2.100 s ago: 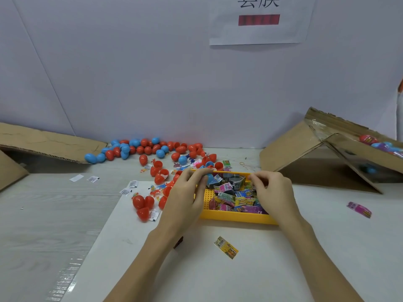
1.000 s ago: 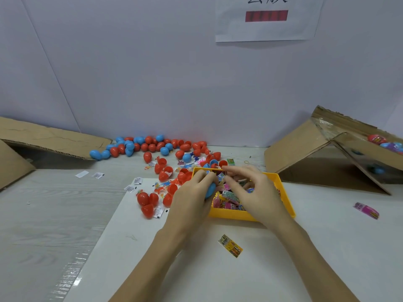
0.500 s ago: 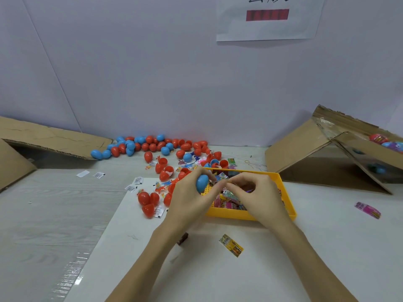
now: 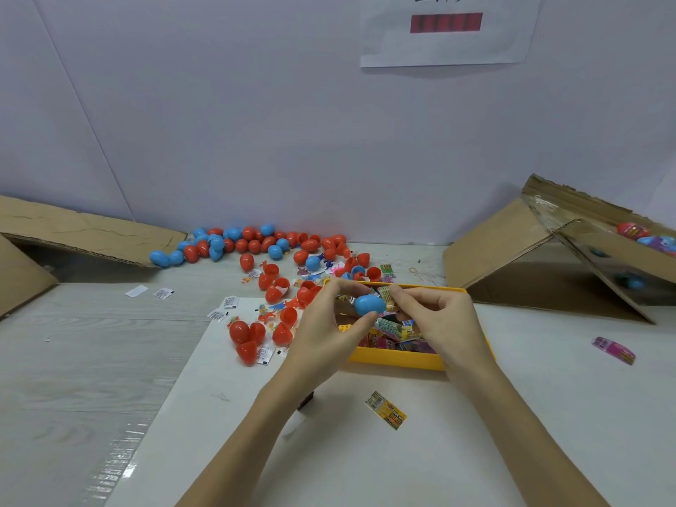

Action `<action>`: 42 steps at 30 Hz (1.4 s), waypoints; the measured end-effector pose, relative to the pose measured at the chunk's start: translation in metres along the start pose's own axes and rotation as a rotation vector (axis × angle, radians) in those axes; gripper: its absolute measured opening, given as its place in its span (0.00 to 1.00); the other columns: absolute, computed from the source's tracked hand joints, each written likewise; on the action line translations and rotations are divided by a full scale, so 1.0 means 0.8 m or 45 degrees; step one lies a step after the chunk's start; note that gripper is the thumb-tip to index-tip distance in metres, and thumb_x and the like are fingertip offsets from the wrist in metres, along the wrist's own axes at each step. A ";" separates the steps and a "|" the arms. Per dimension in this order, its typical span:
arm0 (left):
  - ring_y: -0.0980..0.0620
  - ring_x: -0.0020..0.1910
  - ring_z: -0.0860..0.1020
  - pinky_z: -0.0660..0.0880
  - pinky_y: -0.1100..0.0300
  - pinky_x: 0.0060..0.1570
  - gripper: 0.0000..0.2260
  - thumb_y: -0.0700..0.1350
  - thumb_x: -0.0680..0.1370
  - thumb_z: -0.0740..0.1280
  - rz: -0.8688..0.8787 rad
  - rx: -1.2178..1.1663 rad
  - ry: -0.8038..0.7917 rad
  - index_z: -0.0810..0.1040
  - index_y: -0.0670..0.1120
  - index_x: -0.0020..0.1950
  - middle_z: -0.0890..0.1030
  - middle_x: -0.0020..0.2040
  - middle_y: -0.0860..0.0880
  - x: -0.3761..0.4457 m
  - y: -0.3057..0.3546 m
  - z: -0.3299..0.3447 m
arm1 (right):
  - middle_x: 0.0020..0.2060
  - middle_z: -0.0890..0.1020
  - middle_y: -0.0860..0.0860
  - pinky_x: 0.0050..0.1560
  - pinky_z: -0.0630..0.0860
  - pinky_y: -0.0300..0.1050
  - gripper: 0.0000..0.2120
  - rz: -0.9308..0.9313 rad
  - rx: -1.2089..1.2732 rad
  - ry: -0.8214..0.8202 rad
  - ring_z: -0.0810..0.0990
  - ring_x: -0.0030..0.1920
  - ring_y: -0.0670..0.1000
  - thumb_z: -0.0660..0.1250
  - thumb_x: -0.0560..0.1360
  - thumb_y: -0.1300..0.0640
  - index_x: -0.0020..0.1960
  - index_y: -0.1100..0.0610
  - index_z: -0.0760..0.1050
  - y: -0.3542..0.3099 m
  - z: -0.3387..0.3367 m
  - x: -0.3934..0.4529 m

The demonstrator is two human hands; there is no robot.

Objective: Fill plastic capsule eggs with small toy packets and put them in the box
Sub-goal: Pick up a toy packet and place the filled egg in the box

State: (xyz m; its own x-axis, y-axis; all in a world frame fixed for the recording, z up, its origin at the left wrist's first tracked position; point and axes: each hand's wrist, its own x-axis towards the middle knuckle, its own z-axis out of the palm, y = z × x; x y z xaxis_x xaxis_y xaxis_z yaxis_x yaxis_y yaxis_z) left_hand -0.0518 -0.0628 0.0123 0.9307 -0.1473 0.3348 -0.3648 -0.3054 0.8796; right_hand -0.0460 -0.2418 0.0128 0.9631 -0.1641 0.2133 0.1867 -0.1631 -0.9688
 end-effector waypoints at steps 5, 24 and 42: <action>0.54 0.54 0.83 0.82 0.54 0.57 0.15 0.43 0.76 0.76 0.013 -0.039 0.100 0.79 0.48 0.60 0.82 0.57 0.52 0.002 0.001 -0.001 | 0.39 0.87 0.39 0.44 0.82 0.39 0.06 -0.016 -0.097 -0.028 0.85 0.46 0.38 0.73 0.74 0.42 0.47 0.42 0.86 0.001 0.002 -0.001; 0.57 0.64 0.80 0.78 0.62 0.60 0.22 0.37 0.76 0.74 0.015 -0.394 0.077 0.77 0.52 0.67 0.81 0.62 0.57 0.004 0.004 -0.005 | 0.50 0.88 0.44 0.51 0.83 0.39 0.08 0.032 0.204 -0.225 0.86 0.54 0.45 0.76 0.76 0.53 0.52 0.41 0.87 -0.010 0.006 -0.007; 0.55 0.64 0.79 0.77 0.63 0.61 0.20 0.36 0.77 0.73 0.073 -0.355 0.060 0.77 0.51 0.67 0.81 0.62 0.55 0.004 0.001 -0.002 | 0.46 0.88 0.43 0.42 0.80 0.32 0.08 0.034 0.229 -0.177 0.86 0.49 0.41 0.75 0.73 0.47 0.51 0.43 0.85 -0.014 0.011 -0.012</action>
State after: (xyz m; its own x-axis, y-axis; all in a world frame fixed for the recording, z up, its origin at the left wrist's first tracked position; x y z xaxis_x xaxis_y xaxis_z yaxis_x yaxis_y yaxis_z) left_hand -0.0491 -0.0619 0.0150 0.9114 -0.1113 0.3963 -0.4013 -0.0261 0.9156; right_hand -0.0557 -0.2300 0.0203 0.9833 -0.0282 0.1796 0.1802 0.0172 -0.9835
